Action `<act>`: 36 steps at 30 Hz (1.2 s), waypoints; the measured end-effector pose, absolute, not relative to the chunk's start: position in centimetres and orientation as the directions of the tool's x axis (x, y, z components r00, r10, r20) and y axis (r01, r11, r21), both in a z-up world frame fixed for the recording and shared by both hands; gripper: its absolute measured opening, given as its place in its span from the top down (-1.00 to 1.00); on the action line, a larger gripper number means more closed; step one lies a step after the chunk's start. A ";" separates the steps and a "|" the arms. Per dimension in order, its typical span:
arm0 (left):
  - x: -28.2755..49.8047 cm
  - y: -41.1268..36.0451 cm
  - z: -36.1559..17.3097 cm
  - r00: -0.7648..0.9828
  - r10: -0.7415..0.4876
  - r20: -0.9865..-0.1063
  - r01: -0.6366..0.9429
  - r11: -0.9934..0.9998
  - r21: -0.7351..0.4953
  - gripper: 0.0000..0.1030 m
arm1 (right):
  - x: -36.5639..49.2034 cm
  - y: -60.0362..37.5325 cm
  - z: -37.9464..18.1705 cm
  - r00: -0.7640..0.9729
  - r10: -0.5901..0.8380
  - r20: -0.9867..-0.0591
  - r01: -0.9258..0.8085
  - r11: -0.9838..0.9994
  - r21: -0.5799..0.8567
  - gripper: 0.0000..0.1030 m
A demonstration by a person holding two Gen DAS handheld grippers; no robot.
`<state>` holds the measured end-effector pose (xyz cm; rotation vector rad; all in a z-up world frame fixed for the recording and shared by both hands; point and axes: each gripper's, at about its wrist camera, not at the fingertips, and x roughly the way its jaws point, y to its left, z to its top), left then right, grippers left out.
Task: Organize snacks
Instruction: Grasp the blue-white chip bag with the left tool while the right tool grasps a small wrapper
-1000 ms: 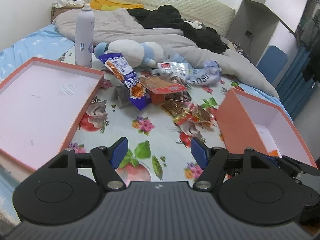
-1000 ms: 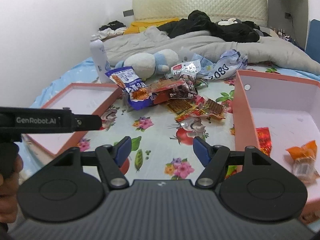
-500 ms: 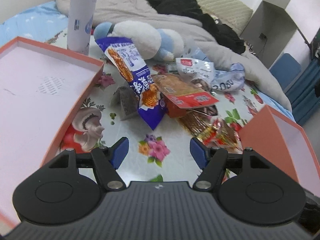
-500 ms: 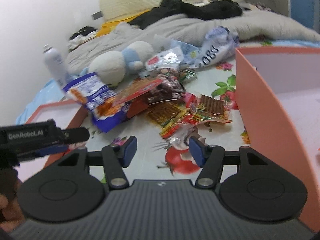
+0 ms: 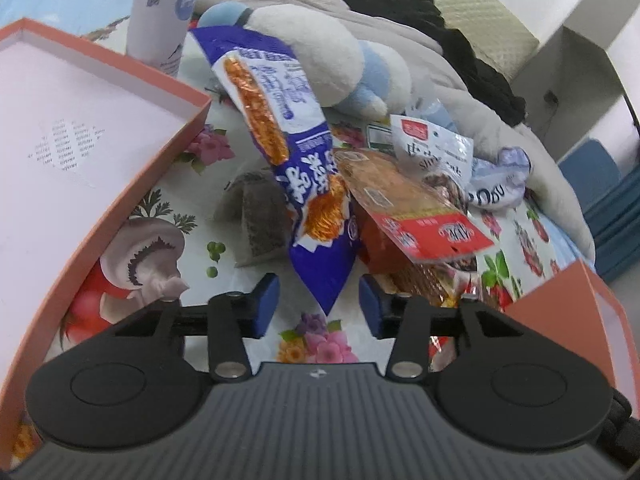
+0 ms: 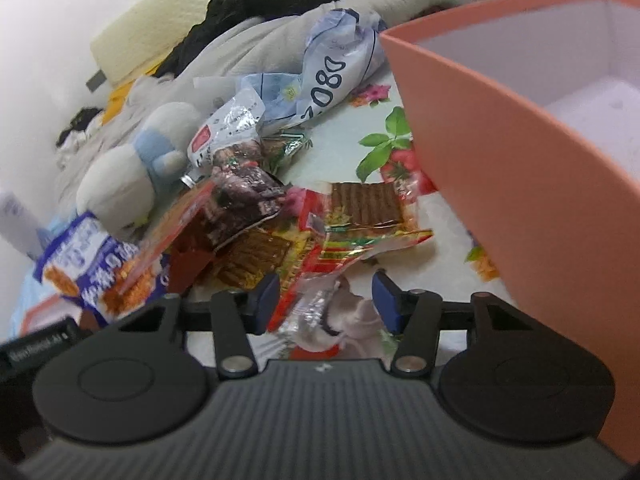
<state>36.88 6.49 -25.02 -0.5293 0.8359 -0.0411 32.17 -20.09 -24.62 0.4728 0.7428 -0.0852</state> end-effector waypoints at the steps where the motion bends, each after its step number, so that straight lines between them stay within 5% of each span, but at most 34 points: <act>1: 36.9 6.7 -25.1 0.679 -0.249 -0.691 -0.171 0.861 -0.479 0.17 | 32.3 -20.0 -24.6 0.740 0.080 -0.668 0.245 0.892 0.379 -0.03; 7: 37.6 5.8 -25.9 0.661 -0.266 -0.701 -0.128 0.881 -0.455 0.61 | 33.4 -21.0 -25.4 0.727 0.059 -0.684 0.302 0.867 0.395 0.29; 9: 37.6 5.7 -26.0 0.663 -0.261 -0.701 -0.127 0.884 -0.449 0.77 | 33.5 -21.4 -25.7 0.721 0.062 -0.690 0.311 0.861 0.402 0.65; 12: 37.2 5.9 -25.7 0.669 -0.276 -0.690 -0.125 0.874 -0.470 0.84 | 33.1 -21.7 -25.5 0.730 0.060 -0.680 0.306 0.862 0.405 0.84; 28: 28.9 6.3 -22.0 0.704 -0.295 -0.646 -0.115 0.851 -0.513 0.98 | 26.3 -21.6 -22.1 0.755 0.089 -0.650 0.231 0.891 0.390 0.94; 31: 28.2 6.9 -22.0 0.704 -0.282 -0.652 -0.140 0.845 -0.516 0.88 | 25.0 -21.7 -22.0 0.745 0.101 -0.660 0.227 0.891 0.393 0.94; 35: 28.3 7.4 -21.3 0.724 -0.311 -0.616 -0.114 0.826 -0.551 -0.15 | 23.8 -21.6 -22.1 0.734 0.113 -0.669 0.219 0.894 0.392 0.94; 36: 28.6 7.5 -21.2 0.734 -0.313 -0.603 -0.111 0.820 -0.561 -0.15 | 23.6 -21.6 -22.2 0.731 0.121 -0.672 0.215 0.893 0.395 0.94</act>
